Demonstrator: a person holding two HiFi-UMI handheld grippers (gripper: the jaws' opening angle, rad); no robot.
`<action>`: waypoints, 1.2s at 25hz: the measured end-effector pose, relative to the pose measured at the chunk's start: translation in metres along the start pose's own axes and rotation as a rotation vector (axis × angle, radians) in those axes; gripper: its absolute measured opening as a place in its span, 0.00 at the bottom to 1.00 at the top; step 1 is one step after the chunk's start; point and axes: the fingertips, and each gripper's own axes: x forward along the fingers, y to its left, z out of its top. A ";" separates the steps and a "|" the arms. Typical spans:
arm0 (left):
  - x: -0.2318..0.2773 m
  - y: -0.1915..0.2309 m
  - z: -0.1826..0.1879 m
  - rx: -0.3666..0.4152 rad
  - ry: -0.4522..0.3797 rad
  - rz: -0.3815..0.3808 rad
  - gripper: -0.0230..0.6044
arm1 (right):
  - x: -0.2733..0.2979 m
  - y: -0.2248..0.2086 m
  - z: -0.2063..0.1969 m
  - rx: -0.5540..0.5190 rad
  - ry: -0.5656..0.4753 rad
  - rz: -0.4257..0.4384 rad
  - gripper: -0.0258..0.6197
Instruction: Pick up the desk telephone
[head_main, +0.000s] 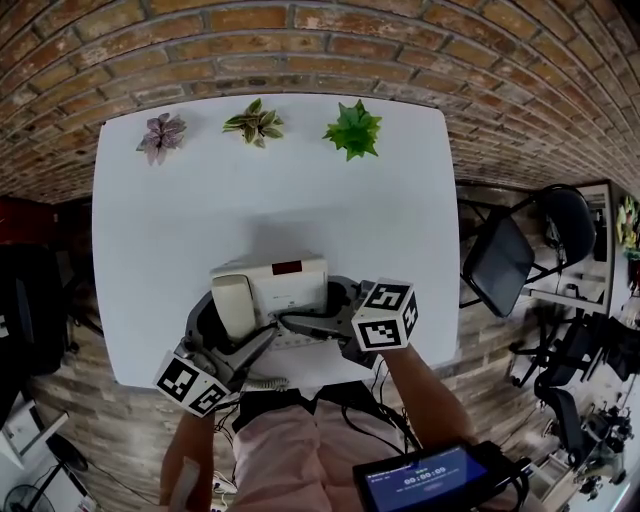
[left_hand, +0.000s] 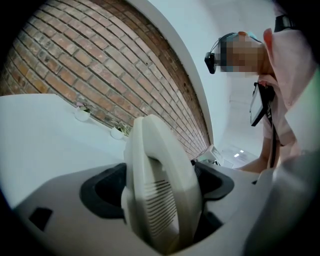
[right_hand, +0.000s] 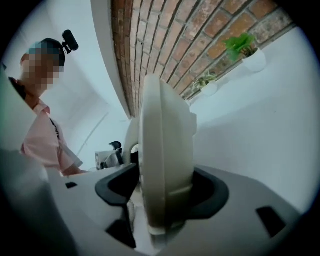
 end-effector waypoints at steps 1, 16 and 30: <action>0.000 -0.001 0.000 0.000 0.004 -0.009 0.74 | 0.000 0.001 -0.001 -0.010 0.004 0.008 0.47; -0.007 0.010 -0.006 -0.300 -0.008 -0.065 0.71 | -0.012 0.010 0.005 0.047 -0.126 0.132 0.36; 0.000 0.003 -0.023 -0.303 0.103 -0.003 0.74 | -0.015 0.007 0.004 0.107 -0.155 0.125 0.38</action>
